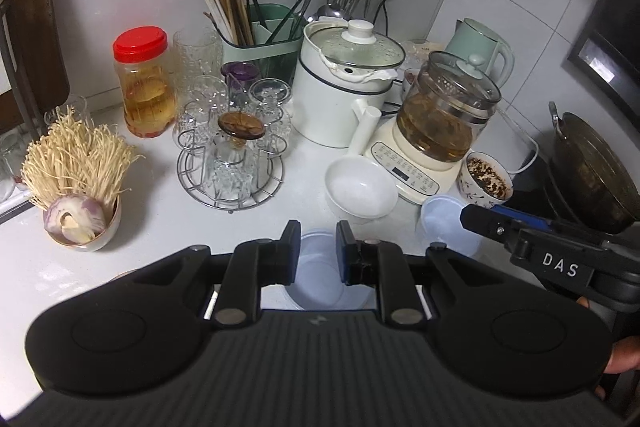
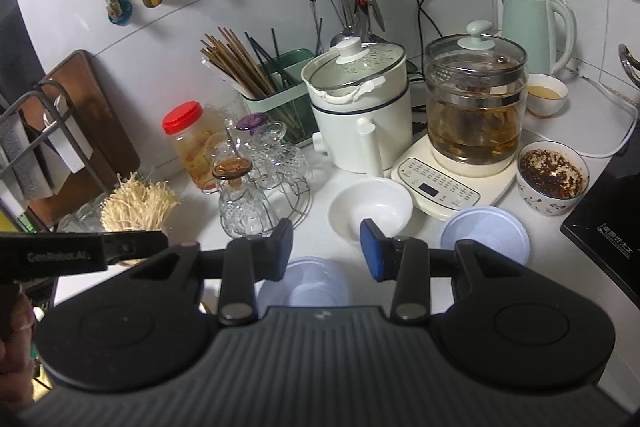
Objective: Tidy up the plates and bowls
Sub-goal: 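Lift the light-blue bowl and carry it toward the other blue bowl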
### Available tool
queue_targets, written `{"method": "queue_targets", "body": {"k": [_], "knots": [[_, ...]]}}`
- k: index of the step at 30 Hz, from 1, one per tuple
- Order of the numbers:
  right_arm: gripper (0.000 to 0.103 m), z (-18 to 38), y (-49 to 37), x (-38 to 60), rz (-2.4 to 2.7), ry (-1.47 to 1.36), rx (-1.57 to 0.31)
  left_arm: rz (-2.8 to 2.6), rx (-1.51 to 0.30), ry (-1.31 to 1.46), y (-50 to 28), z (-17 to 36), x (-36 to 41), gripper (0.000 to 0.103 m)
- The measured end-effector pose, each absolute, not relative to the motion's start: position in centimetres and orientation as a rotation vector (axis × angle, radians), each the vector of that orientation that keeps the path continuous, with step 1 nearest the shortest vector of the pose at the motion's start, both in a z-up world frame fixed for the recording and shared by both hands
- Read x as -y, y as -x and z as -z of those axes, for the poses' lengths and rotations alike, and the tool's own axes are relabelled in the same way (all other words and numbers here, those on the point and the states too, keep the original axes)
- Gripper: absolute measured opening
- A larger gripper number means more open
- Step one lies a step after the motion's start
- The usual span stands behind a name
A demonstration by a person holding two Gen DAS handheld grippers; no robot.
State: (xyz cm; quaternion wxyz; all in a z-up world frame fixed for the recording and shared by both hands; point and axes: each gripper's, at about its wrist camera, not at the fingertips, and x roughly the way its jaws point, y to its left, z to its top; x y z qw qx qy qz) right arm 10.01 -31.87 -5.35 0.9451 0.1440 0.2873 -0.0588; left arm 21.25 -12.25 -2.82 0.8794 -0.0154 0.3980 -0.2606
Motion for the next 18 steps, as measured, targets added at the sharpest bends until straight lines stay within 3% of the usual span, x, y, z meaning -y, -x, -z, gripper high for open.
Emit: {"method": "queue_targets", "body": {"k": [18], "knots": [[0.041,6.7,-7.2,36.3,0.25,-0.367,-0.587,0.661,-0.907,0.01,-22.1,5.1,18.4,0.021]]}}
